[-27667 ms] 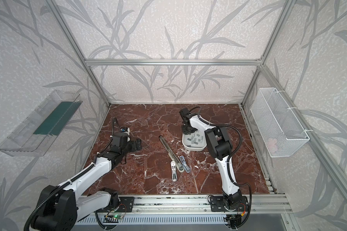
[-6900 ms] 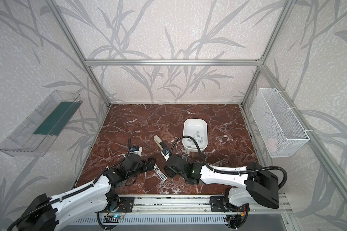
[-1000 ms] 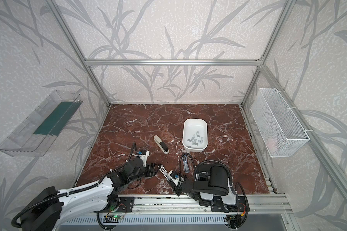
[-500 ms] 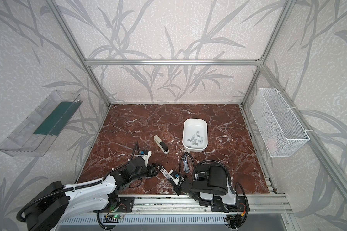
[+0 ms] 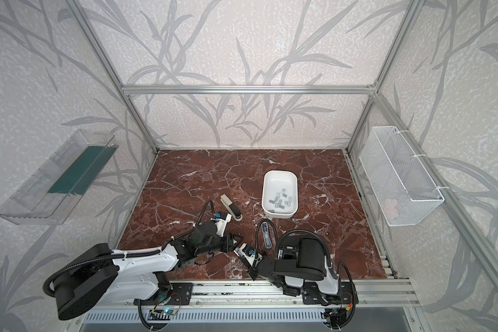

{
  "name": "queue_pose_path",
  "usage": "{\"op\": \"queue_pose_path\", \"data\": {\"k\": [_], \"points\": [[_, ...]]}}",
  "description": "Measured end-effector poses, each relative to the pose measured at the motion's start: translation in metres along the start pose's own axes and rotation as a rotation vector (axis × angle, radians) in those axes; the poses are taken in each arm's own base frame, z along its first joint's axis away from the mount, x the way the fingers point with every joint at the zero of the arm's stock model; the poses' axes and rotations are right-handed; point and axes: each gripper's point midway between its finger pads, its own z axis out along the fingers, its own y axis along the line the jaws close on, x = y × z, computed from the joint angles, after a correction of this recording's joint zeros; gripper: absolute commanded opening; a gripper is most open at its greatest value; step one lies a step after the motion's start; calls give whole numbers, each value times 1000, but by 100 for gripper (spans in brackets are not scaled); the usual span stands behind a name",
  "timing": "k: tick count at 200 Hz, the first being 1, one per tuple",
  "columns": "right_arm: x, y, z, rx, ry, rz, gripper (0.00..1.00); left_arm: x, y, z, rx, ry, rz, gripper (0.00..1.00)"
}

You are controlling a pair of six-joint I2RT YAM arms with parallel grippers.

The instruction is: Load the staples into the stapler

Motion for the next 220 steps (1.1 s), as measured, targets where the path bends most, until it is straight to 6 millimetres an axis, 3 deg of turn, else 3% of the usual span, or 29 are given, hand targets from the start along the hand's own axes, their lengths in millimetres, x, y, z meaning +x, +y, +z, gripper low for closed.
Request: {"op": "queue_pose_path", "data": {"k": [55, 86, 153, 220], "points": [[-1, -1, 2, -8, 0, 7, 21, 8, -17, 2, 21, -13, 77, 38], [-1, -1, 2, -11, -1, 8, 21, 20, -12, 11, 14, 9, 83, 36], [-2, -1, 2, -13, -8, 15, 22, 15, -4, 12, -23, -43, 77, 31], [-2, -2, 2, -12, -8, 14, 26, 24, -12, 16, -86, -153, 153, 29]]}}
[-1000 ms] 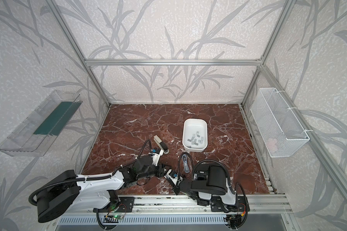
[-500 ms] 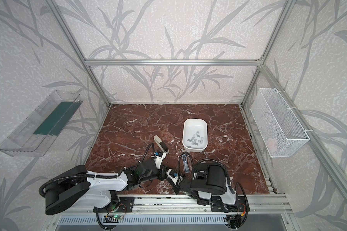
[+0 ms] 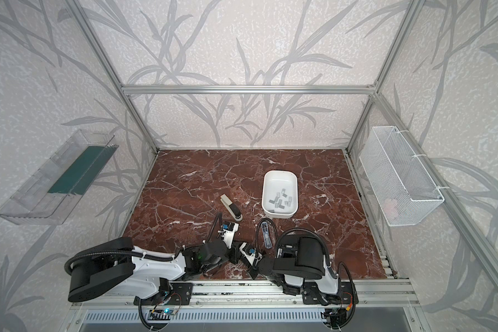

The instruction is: Load the staples into the stapler

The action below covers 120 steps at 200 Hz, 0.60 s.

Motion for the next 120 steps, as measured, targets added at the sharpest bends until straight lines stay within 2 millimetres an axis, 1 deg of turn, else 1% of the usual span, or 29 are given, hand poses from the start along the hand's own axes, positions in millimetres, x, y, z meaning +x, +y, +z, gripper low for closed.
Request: {"op": "queue_pose_path", "data": {"k": [26, 43, 53, 72, 83, 96, 110, 120], "points": [[0, 0, 0, 0, -1, -1, 26, -1, 1, 6, -51, -83, 46, 28], [0, -3, -1, 11, -3, 12, 26, -2, 5, 11, -81, -136, 63, 26], [-1, -5, -2, 18, -5, 15, 26, -2, 7, 15, -95, -171, 72, 22], [0, -11, -2, 42, -5, 12, 26, -8, 12, 22, -120, -278, 77, 21], [1, -14, -3, 59, -3, 6, 26, -12, 14, 23, -122, -353, 59, 22], [1, -17, -4, 70, -3, 2, 27, -16, 21, 22, -133, -435, 19, 22], [2, -21, -5, 91, -4, 4, 28, -11, 42, 20, -218, -455, 18, 23], [1, -22, -5, 93, -4, 4, 30, -10, 46, 18, -232, -461, -1, 24]]}}
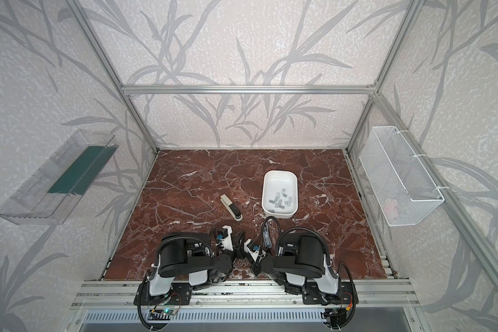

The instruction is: Load the staples into the stapler

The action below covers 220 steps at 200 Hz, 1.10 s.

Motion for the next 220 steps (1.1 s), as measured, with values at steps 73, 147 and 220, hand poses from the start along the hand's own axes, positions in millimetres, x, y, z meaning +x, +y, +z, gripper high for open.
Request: {"op": "queue_pose_path", "data": {"k": [73, 147, 220], "points": [[-1, 4, 1, -27, 3, 18, 48, -1, -3, 0, 81, 75, -34, 30], [-5, 8, 12, -30, 12, 35, 46, -16, 34, 15, 63, 240, -50, 56], [-20, 23, 56, 9, 52, 72, 27, -108, 51, 11, -115, 246, -74, 57]]}}
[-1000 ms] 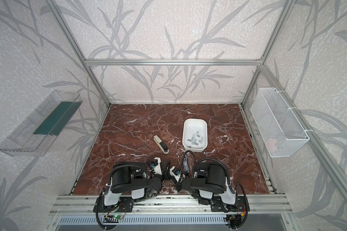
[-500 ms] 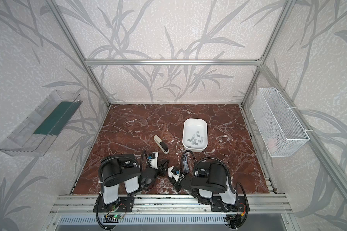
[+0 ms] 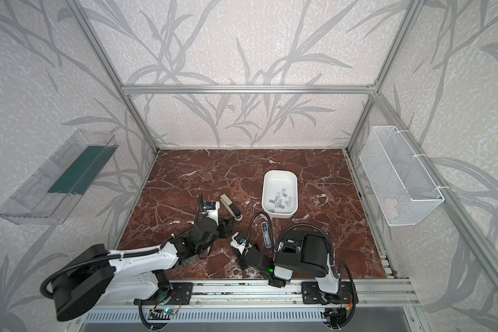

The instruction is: Load the staples into the stapler

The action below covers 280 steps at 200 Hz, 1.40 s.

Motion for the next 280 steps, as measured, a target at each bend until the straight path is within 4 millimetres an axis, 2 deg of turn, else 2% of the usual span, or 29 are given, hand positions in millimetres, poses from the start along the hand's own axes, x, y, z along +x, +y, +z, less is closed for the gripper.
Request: {"op": "queue_pose_path", "data": {"k": [13, 35, 48, 75, 97, 123, 164, 177, 189, 218, 229, 245, 280], "points": [[-6, 7, 15, -6, 7, 7, 27, -17, 17, -10, -41, -20, -39, 58], [-16, 15, 39, -20, 14, 32, 28, -32, 48, -26, -113, -34, -89, 58], [-21, 16, 51, -24, 23, 45, 32, -40, 61, -38, -141, -50, -113, 60], [-30, 23, 71, -31, 45, 55, 51, -50, 74, -57, -158, -78, -145, 64], [-32, 25, 72, -32, 76, 46, 60, -47, 75, -60, -150, -58, -151, 66], [-30, 15, 47, -1, 144, 32, 63, -34, 73, -53, -139, 4, -145, 66], [-53, -23, -24, 105, 114, 61, 64, -27, 62, -44, -83, 51, -147, 65], [-55, -38, -43, 153, 85, 89, 65, -27, 59, -42, -67, 55, -148, 65], [-45, -53, -59, 201, 78, 109, 66, -27, 56, -40, -54, 56, -149, 66], [4, -92, -88, 335, 141, 122, 71, -28, 52, -38, -30, 51, -151, 65], [17, -101, -95, 372, 160, 122, 73, -29, 51, -38, -25, 50, -152, 66], [22, -108, -98, 405, 163, 131, 74, -28, 50, -39, -19, 50, -152, 66], [29, -106, -97, 429, 151, 145, 70, -32, 49, -41, -9, 37, -153, 66]]}}
